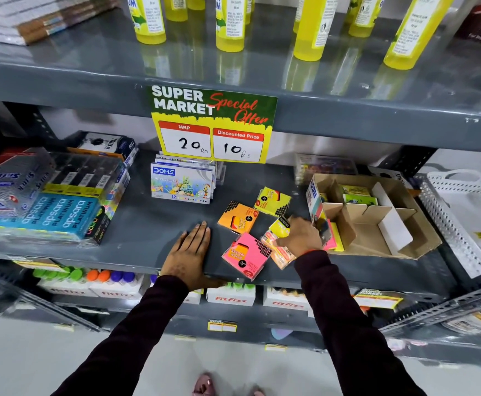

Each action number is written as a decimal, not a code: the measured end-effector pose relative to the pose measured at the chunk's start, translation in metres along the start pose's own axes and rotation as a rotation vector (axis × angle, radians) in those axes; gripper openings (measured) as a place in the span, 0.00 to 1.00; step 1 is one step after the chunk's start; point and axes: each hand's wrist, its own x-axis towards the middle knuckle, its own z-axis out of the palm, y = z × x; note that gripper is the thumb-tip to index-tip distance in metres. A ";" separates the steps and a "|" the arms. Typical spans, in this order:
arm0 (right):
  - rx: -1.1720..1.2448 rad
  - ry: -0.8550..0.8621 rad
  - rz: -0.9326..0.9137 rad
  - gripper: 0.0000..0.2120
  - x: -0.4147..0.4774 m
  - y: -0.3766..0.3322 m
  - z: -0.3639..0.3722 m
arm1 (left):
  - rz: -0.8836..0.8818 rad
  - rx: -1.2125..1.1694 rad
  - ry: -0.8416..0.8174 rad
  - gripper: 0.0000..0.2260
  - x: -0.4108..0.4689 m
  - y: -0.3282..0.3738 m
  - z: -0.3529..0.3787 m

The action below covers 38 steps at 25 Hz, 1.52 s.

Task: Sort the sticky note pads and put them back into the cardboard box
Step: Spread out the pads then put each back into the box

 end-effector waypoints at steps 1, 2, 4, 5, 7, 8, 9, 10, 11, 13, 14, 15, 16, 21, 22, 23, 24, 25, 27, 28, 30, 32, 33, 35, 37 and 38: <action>0.027 -0.016 -0.021 0.19 0.000 -0.003 -0.003 | 0.001 0.001 0.002 0.57 0.000 0.000 0.000; 0.044 -0.025 -0.036 0.17 0.001 -0.006 -0.006 | 0.003 0.004 0.000 0.57 0.000 0.000 -0.001; 0.079 -0.006 -0.070 0.12 0.003 -0.010 -0.012 | 0.002 0.005 -0.005 0.57 -0.001 0.000 0.000; 0.090 0.035 -0.103 0.10 0.003 -0.013 -0.014 | 0.001 0.008 -0.005 0.57 -0.001 0.000 0.001; 0.036 0.185 -0.178 0.10 0.004 -0.025 -0.012 | 0.001 0.017 -0.003 0.57 0.000 0.000 0.001; -0.022 0.273 -0.222 0.13 0.005 -0.035 -0.008 | 0.004 0.016 -0.001 0.57 0.000 -0.001 0.001; -0.066 0.350 -0.277 0.15 0.006 -0.046 -0.001 | 0.007 0.013 0.000 0.57 0.000 -0.001 0.001; -0.089 0.394 -0.341 0.17 0.007 -0.056 0.007 | 0.008 0.009 0.000 0.57 0.000 -0.001 0.001; -0.115 0.388 -0.404 0.18 0.007 -0.065 0.017 | 0.011 0.005 -0.003 0.57 0.000 -0.001 0.000; -0.214 0.271 -0.486 0.19 0.006 -0.077 0.041 | 0.009 0.000 -0.007 0.57 0.000 0.000 -0.001; -0.268 0.202 -0.485 0.18 0.006 -0.080 0.052 | 0.004 -0.004 -0.003 0.57 0.000 0.000 -0.002; -0.298 0.161 -0.475 0.16 0.005 -0.081 0.059 | 0.001 -0.010 0.000 0.57 0.000 0.000 -0.002; -0.295 0.152 -0.471 0.15 0.006 -0.081 0.062 | 0.001 -0.014 0.001 0.57 0.000 0.000 -0.002; -0.123 0.231 -0.280 0.15 0.008 -0.042 0.036 | 0.003 -0.035 0.022 0.57 -0.001 0.001 -0.002; -0.133 0.186 -0.174 0.15 0.008 -0.025 0.029 | 0.002 -0.043 0.028 0.57 -0.001 0.001 -0.001; -0.170 0.108 -0.085 0.16 0.007 -0.009 0.024 | 0.004 -0.048 0.027 0.56 -0.001 0.001 -0.001; -0.217 0.022 -0.029 0.18 0.004 0.003 0.019 | 0.006 -0.049 0.022 0.56 -0.001 0.001 -0.001; -0.253 -0.042 -0.006 0.22 0.001 0.010 0.017 | 0.007 -0.048 0.017 0.56 -0.001 0.001 0.000; -0.245 -0.070 0.016 0.27 -0.002 0.012 0.014 | 0.004 -0.042 0.014 0.57 0.000 0.000 0.000; -0.210 -0.058 0.043 0.29 -0.003 0.010 0.012 | 0.004 -0.036 0.011 0.57 0.000 0.000 0.000; -0.160 0.018 0.049 0.27 -0.005 0.004 0.010 | 0.002 -0.029 0.005 0.57 -0.001 0.000 0.000; -0.113 0.149 -0.029 0.15 -0.011 -0.005 0.013 | 0.001 -0.029 0.007 0.57 -0.001 0.000 0.000; -0.074 0.212 -0.089 0.12 -0.017 -0.009 0.017 | 0.001 -0.031 0.009 0.57 -0.001 0.000 0.000; -0.034 0.320 -0.253 0.12 -0.035 -0.018 0.034 | 0.004 -0.031 0.011 0.57 -0.001 0.000 0.000; -0.098 0.360 -0.393 0.16 -0.057 -0.026 0.052 | 0.004 -0.035 0.018 0.57 -0.001 0.000 0.000; -0.153 0.372 -0.439 0.19 -0.065 -0.027 0.062 | 0.005 -0.032 0.019 0.57 -0.001 0.000 0.000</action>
